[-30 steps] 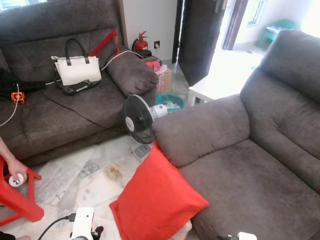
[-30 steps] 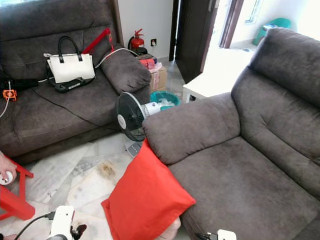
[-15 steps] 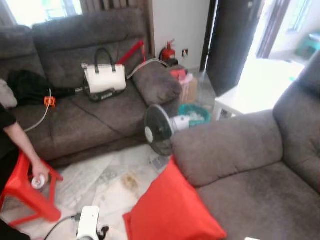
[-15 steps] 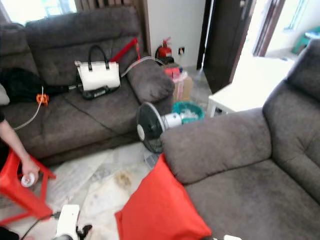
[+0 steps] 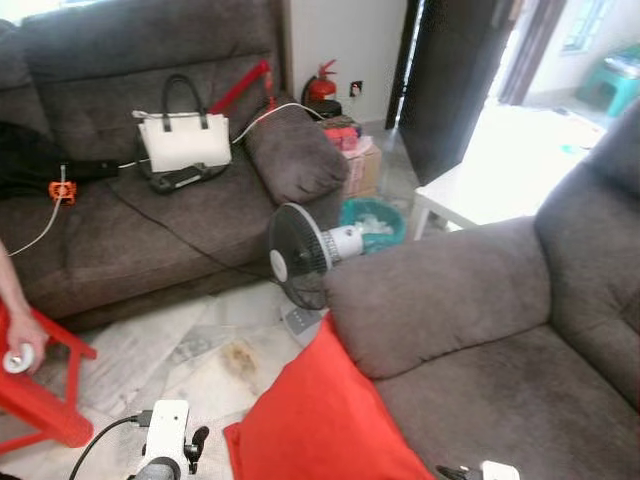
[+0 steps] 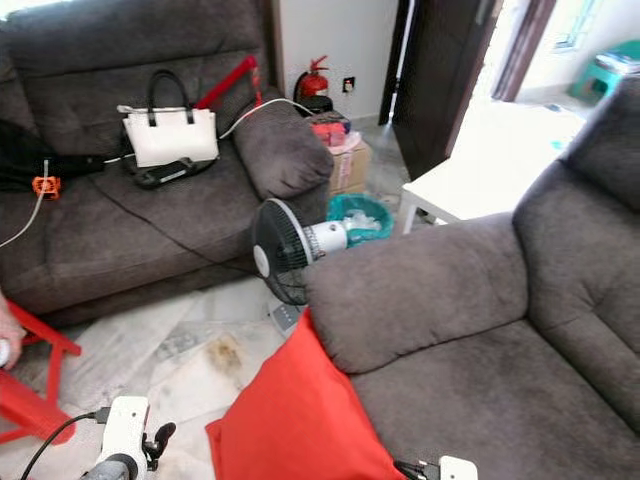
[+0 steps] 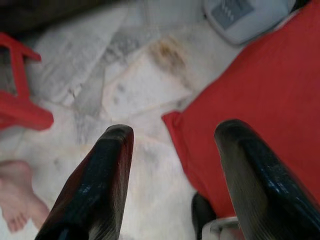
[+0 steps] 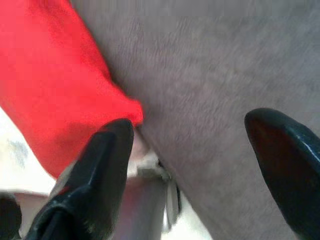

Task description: Move the pillow to the sofa from floor

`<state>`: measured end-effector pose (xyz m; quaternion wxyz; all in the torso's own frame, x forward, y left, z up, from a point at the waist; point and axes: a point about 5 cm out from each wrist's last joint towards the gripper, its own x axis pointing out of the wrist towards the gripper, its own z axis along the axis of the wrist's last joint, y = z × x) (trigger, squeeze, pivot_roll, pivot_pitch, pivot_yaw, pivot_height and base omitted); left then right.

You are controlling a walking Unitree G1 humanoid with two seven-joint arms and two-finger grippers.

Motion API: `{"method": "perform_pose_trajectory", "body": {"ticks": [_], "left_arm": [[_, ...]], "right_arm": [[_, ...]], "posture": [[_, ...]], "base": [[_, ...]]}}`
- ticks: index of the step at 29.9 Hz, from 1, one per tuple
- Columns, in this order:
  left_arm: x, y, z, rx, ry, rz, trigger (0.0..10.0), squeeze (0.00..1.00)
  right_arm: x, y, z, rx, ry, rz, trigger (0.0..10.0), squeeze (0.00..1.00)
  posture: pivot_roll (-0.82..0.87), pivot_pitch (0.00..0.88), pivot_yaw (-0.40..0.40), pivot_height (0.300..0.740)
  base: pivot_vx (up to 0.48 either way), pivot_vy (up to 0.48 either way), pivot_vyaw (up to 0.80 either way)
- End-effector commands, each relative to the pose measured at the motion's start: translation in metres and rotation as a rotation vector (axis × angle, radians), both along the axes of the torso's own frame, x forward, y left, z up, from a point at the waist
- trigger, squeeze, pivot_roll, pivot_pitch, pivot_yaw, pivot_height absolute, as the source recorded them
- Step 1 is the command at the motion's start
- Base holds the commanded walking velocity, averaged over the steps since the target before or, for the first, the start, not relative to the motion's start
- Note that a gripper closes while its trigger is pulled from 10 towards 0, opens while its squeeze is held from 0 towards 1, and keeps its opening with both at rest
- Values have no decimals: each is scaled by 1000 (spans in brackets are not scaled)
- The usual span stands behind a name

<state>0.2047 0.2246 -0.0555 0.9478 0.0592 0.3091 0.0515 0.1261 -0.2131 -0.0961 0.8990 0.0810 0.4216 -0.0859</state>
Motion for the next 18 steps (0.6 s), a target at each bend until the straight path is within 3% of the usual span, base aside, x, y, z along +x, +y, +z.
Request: {"method": "perform_pose_trajectory", "body": {"ticks": [1,5,7,9,10,14,16,18], "left_arm": [[-3,4,2,21,-38,14,10000,0],[-1,4,7,56,-101,-4,10000,0],[32,1,38,83,-311,-45,10000,0],[55,-3,75,114,-502,-71,10000,0],[57,-3,92,140,-583,-73,10000,0],[56,-2,97,165,-627,-62,10000,0],[56,-2,100,174,-666,-77,10000,0],[55,-3,102,176,-670,-82,10000,0]], "right_arm": [[5,0,3,9,-59,-24,10000,0],[7,1,6,13,-105,-21,10000,0],[55,4,37,-30,-384,29,10000,0],[75,5,60,-55,-549,43,10000,0],[76,4,66,-63,-596,37,10000,0],[72,3,74,-67,-661,29,10000,0],[72,3,91,-84,-759,14,10000,0],[73,3,96,-91,-779,12,10000,0]], "posture": [[79,10,-21,740],[87,11,-17,740],[94,9,-14,740],[95,8,-11,740],[95,8,-8,740],[93,7,-4,740],[94,9,2,740],[93,8,4,740]], "base": [[0,0,0],[0,0,0],[0,0,0],[0,0,0],[0,0,0],[0,0,0],[0,0,0],[0,0,0]]}}
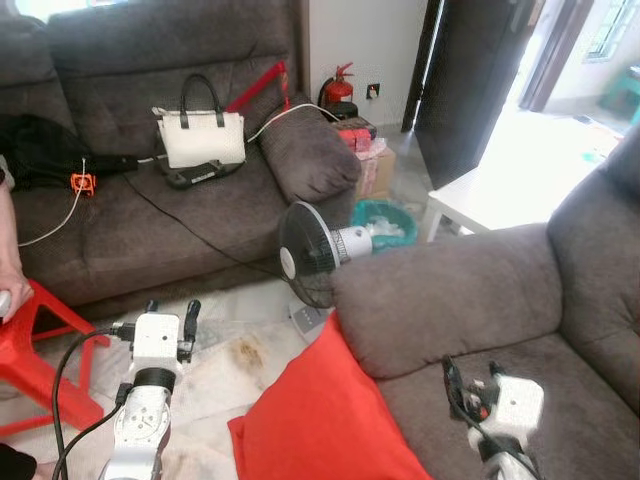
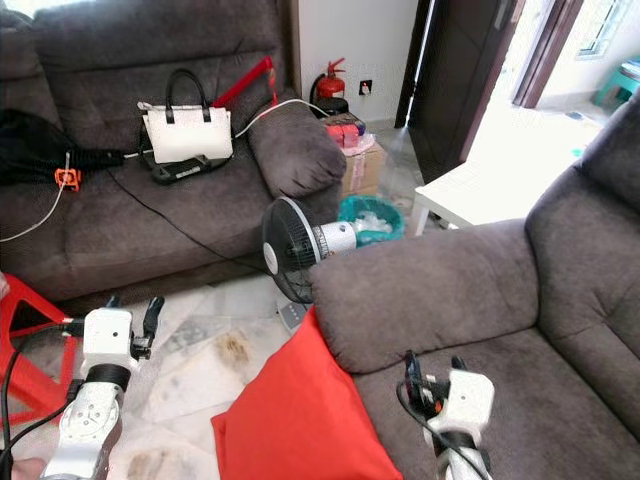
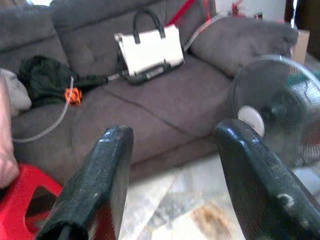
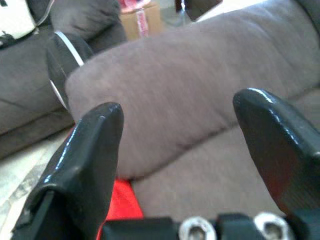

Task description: Move the pillow to the sofa from floor

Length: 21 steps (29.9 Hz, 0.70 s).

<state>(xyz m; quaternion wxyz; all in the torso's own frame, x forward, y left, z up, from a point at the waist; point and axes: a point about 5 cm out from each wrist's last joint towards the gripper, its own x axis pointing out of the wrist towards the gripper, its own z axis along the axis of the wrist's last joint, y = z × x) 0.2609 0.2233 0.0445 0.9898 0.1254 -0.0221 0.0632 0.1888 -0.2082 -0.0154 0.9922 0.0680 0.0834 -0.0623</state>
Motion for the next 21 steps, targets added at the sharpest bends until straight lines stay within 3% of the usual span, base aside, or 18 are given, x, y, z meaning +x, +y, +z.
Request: {"method": "perform_pose_trajectory", "body": {"ticks": [1,5,6,8,11,15,21], "left_arm": [[-2,-2,3,18,-13,-18,10000,0],[-6,-6,6,-31,-11,-2,10000,0],[-6,-6,6,-31,-11,-2,10000,0],[-7,-15,35,-51,6,-22,10000,0],[-7,-19,42,-44,-5,-37,10000,0],[0,-15,53,-3,-121,-38,10000,0],[-4,-18,60,6,-117,-47,10000,0]], "right_arm": [[12,-2,21,-12,-95,-11,10000,0],[20,3,47,-12,-170,-8,10000,0],[20,3,47,-12,-170,-8,10000,0],[18,10,49,-22,-174,26,10000,0],[16,11,49,-21,-167,29,10000,0],[19,14,52,-22,-155,32,10000,0],[24,12,61,-17,-175,15,10000,0]], "posture": [[91,5,5,740],[102,0,0,740],[102,0,0,740],[108,0,-5,740],[115,0,-6,740],[117,0,1,740],[109,0,14,740]], "base": [[0,0,0],[0,0,0],[0,0,0],[0,0,0],[0,0,0],[0,0,0],[0,0,0]]}}
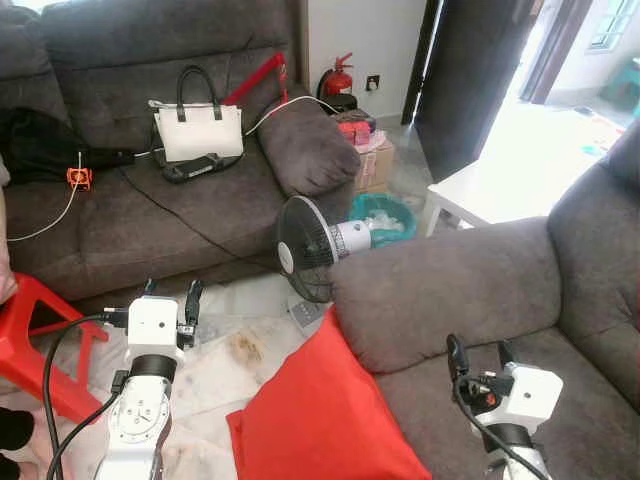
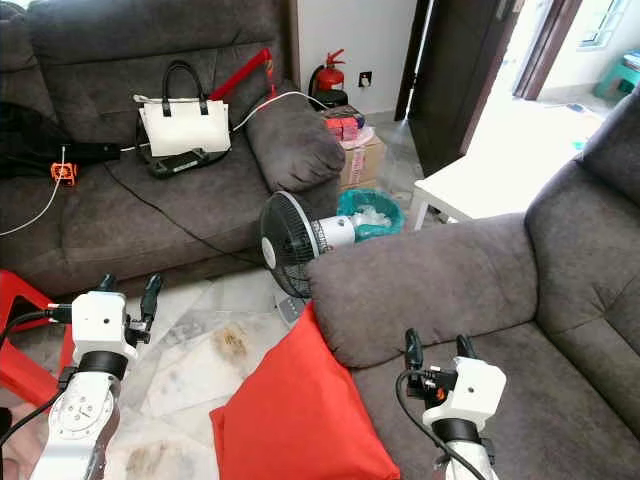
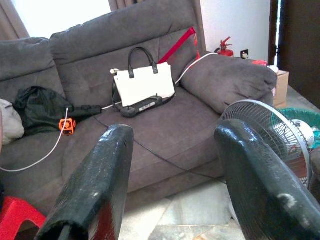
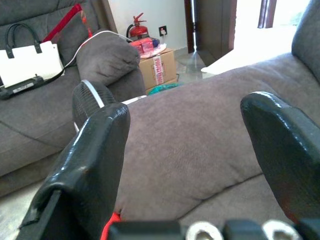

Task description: Move the pillow to the sofa from floor

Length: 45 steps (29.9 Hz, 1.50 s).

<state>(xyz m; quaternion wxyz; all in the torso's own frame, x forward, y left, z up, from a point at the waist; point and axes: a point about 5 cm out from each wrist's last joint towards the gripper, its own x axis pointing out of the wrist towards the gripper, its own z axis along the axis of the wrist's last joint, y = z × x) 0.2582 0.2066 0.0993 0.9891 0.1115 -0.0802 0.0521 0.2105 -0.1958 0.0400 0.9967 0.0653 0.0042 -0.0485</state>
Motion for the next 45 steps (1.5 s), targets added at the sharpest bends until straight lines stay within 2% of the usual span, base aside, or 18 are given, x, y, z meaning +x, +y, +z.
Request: {"method": "perform_pose_trajectory", "body": {"ticks": [1,10,16,30,38,39,40,41,45], "left_arm": [[0,-6,8,29,4,-27,10000,0],[5,-22,4,31,13,-68,10000,0],[8,-18,4,33,29,-44,10000,0],[12,-16,6,42,37,-45,10000,0],[12,-18,3,50,61,-66,10000,0],[11,-19,2,51,66,-67,10000,0],[11,-19,2,50,68,-68,10000,0],[10,-19,2,50,70,-69,10000,0],[10,-19,-1,56,84,-79,10000,0]], "right_arm": [[4,-1,7,-2,-24,-11,10000,0],[9,-8,13,-2,-47,-51,10000,0],[17,-8,19,-12,-52,-38,10000,0],[30,0,21,-9,-60,-12,10000,0],[29,2,19,-13,-50,-6,10000,0],[25,2,18,-10,-49,-7,10000,953],[24,2,18,-8,-49,-7,10000,953],[23,2,18,-6,-50,-7,10000,1000],[19,3,15,-3,-43,-10,10000,1000]], "posture": [[95,0,21,740],[64,0,22,740],[68,0,0,740],[98,0,8,740],[90,0,19,740],[83,0,26,740],[83,0,26,740],[77,0,30,740],[68,0,33,740]], "base": [[0,0,0],[0,0,0],[0,0,0],[0,0,0],[0,0,0],[0,0,0],[0,0,0],[0,0,0],[0,0,0]]}}
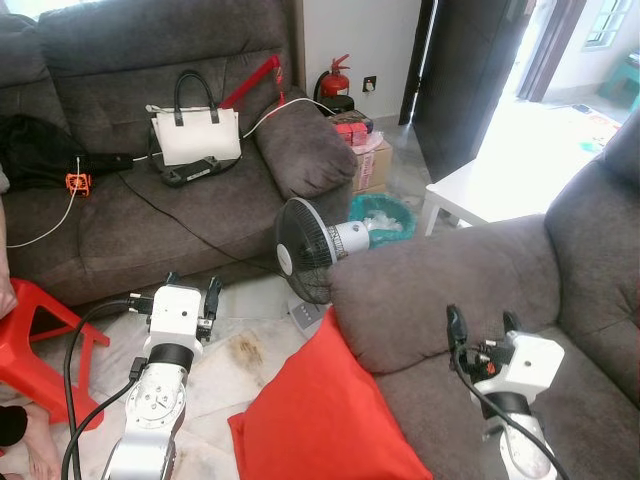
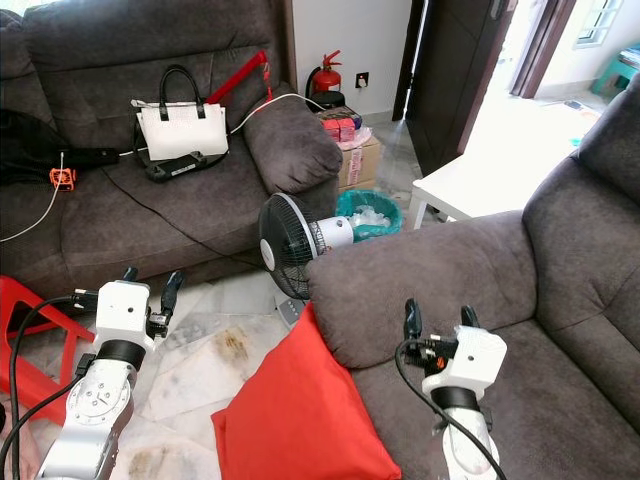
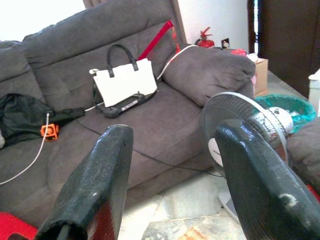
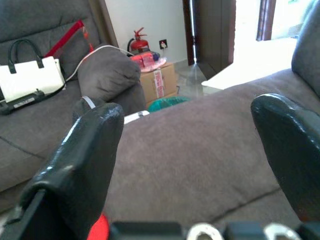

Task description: Move the pillow to the sofa from floor

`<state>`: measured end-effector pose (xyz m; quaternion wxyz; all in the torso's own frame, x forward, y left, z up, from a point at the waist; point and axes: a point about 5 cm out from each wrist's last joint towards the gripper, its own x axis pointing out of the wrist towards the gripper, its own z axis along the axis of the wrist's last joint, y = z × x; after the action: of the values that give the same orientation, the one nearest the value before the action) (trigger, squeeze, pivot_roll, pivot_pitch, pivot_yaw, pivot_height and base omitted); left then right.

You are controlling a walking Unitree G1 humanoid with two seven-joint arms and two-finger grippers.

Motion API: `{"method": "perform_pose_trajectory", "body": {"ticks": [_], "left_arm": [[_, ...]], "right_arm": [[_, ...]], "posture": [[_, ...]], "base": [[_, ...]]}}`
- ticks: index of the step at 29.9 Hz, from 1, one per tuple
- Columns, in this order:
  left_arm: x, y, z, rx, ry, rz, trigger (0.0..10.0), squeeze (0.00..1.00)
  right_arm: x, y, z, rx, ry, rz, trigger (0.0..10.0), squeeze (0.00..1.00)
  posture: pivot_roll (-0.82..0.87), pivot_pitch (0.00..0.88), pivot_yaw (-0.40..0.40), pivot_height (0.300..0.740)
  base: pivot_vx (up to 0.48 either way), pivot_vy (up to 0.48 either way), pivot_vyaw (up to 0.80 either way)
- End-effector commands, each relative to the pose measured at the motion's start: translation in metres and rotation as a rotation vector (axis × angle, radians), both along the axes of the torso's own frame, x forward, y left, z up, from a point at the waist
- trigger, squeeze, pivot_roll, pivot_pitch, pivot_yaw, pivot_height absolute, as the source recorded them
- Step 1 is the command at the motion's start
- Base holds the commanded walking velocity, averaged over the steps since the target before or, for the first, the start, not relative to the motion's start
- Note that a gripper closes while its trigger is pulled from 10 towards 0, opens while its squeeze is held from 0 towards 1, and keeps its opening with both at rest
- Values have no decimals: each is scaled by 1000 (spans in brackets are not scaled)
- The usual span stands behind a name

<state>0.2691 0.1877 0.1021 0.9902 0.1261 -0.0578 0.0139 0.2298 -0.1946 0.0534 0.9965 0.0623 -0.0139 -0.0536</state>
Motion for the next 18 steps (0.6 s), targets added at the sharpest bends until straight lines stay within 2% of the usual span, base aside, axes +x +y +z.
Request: {"method": "perform_pose_trajectory", "body": {"ticks": [1,9,10,11,13,14,15,16,18], "left_arm": [[-1,0,-4,25,31,-11,10000,0],[-1,0,-3,23,28,-5,10000,0],[-3,0,-4,24,33,-5,10000,0],[-3,-1,-5,28,41,-11,10000,0],[-4,-3,-6,34,46,-25,10000,0],[-3,-4,-6,37,45,-31,10000,129],[-3,-5,-5,39,44,-33,10000,369],[-2,-6,-5,42,45,-37,10000,1000],[-1,-6,-5,51,46,-41,10000,1000]], "right_arm": [[-1,2,1,6,-6,3,10000,1000],[3,2,3,3,-2,15,10000,1000],[3,2,3,-2,2,14,10000,227],[3,2,2,-8,6,13,10000,0],[2,2,2,-15,12,12,10000,0],[1,1,1,-16,14,10,10000,0],[1,1,1,-16,16,7,10000,0],[1,0,0,-17,20,3,10000,0],[1,0,0,-18,22,0,10000,0]], "posture": [[70,0,30,740],[79,6,18,740],[79,6,18,740],[75,7,16,740],[77,6,16,740],[77,6,16,740],[77,6,16,740],[77,6,16,740],[76,5,15,740]], "base": [[0,0,0],[0,0,0],[0,0,0],[0,0,0],[0,0,0],[0,0,0],[0,0,0],[0,0,0],[0,0,0]]}}
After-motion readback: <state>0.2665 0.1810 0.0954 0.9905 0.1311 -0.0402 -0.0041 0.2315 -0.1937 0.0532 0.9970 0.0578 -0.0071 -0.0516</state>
